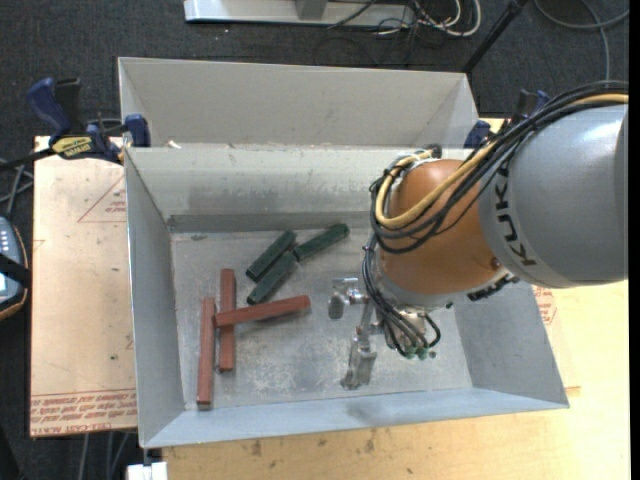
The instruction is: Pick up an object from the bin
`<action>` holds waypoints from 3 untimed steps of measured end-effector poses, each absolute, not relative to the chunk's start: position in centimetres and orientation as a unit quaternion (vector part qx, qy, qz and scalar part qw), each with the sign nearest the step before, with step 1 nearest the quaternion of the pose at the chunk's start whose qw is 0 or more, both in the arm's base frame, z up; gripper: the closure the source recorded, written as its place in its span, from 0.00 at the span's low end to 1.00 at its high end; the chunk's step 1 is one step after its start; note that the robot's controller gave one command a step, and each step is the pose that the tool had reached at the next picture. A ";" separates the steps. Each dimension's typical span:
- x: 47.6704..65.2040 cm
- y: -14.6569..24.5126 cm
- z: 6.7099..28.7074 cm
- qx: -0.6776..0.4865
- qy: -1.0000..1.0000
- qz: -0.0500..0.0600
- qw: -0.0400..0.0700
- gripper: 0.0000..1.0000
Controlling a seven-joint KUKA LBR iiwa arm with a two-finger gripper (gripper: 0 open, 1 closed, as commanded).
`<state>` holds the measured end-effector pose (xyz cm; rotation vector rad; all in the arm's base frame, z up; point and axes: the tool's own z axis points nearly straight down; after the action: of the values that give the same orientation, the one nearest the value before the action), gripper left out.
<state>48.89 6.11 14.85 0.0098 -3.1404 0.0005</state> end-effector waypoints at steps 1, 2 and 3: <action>49.7 7.2 14.5 0.012 -1.000 0.001 0.000 0.00; 51.0 5.8 12.9 0.067 -0.998 -0.003 -0.001 0.00; 51.1 3.4 12.7 0.075 -0.997 0.000 0.000 0.00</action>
Offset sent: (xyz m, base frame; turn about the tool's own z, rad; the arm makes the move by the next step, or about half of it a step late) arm 0.0256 -0.0571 -0.0289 -0.1903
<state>51.14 3.45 12.74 0.2364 -3.1330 -0.0009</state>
